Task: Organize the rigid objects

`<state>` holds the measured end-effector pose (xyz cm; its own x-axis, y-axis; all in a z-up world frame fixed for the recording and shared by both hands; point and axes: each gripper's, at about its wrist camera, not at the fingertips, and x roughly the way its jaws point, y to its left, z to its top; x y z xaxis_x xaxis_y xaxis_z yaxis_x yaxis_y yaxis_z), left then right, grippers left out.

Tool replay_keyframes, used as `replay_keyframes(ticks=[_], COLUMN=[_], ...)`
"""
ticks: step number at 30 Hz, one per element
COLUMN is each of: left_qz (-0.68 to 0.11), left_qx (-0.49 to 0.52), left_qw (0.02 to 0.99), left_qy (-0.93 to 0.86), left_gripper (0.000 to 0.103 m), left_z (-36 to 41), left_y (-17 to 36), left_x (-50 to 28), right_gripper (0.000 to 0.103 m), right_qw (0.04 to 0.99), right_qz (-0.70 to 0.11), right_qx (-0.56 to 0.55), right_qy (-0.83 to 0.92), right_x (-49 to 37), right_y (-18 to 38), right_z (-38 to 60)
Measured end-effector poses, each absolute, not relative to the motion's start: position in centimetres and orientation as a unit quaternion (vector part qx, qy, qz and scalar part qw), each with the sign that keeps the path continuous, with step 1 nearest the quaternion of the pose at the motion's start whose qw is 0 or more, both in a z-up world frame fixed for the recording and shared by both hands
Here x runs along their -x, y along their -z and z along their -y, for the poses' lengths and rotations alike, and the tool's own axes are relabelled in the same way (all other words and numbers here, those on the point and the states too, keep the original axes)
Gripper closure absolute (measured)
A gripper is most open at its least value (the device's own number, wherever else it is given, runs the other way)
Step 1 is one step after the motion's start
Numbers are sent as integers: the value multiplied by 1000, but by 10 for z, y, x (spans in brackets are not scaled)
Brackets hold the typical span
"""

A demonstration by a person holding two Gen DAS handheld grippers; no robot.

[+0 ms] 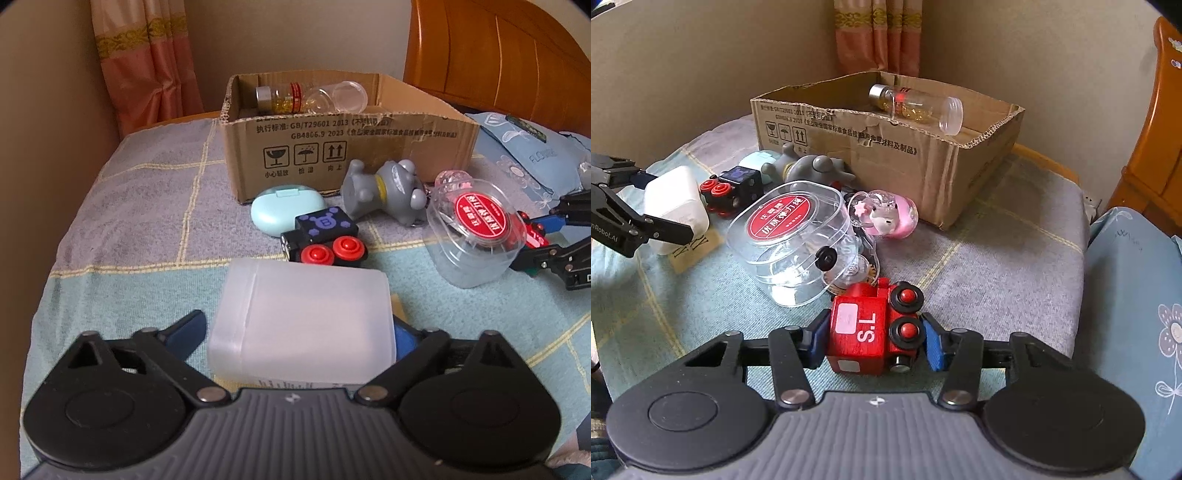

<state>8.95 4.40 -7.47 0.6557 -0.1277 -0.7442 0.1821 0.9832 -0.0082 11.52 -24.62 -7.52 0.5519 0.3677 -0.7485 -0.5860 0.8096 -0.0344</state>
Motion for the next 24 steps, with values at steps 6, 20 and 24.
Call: replay_keyframes(ticks=[6,20,24], left_qz=[-410,-412,-412], left_qx=[-33,-40,-39], left_qw=[906,904,904], left_qy=[101,106,105], left_gripper=[19,19,19], left_z=[-43,-43,-43], left_y=[72,71,71], left_x=[-91,-89,-89], right_gripper=[48,0,0], right_qw=[867,872,872], right_qz=[-391,-414,-409], right_qx=[147,115,118], right_qy=[-272,-236,-243], right_x=[-112,-112,-108], right_y=[73,84,86], right_z=[247,251,252])
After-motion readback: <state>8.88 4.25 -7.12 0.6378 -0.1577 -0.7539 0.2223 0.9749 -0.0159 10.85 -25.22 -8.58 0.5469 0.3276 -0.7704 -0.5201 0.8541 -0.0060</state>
